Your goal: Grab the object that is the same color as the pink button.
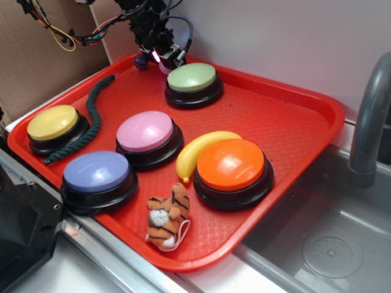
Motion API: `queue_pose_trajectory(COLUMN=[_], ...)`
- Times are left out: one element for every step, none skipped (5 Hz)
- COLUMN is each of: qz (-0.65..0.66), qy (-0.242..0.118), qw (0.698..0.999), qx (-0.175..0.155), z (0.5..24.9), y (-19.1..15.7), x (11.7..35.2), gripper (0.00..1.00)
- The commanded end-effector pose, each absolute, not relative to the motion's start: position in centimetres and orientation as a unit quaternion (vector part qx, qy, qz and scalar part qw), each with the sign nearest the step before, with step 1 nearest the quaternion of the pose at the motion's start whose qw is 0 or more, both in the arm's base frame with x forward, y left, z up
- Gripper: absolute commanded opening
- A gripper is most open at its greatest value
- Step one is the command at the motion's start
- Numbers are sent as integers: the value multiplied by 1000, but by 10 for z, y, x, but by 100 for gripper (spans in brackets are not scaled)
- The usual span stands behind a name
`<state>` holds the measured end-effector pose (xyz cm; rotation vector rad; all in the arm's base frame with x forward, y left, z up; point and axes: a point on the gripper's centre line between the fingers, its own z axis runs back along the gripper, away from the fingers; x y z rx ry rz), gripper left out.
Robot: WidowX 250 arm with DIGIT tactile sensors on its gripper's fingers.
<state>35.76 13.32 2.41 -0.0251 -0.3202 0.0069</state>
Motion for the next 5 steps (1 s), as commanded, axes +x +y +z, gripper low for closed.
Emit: queue_pose_trajectory(qz=[12, 11, 14, 31, 95], qy=[-177, -185, -193, -196, -169], qw=[984, 983, 981, 980, 981], qx=[4, -7, -9, -1, 3], z=[45, 52, 66, 94, 137], y=[137, 137, 134, 129, 114], x=[359, 357, 351, 333, 301], gripper=[0, 0, 0, 0, 0])
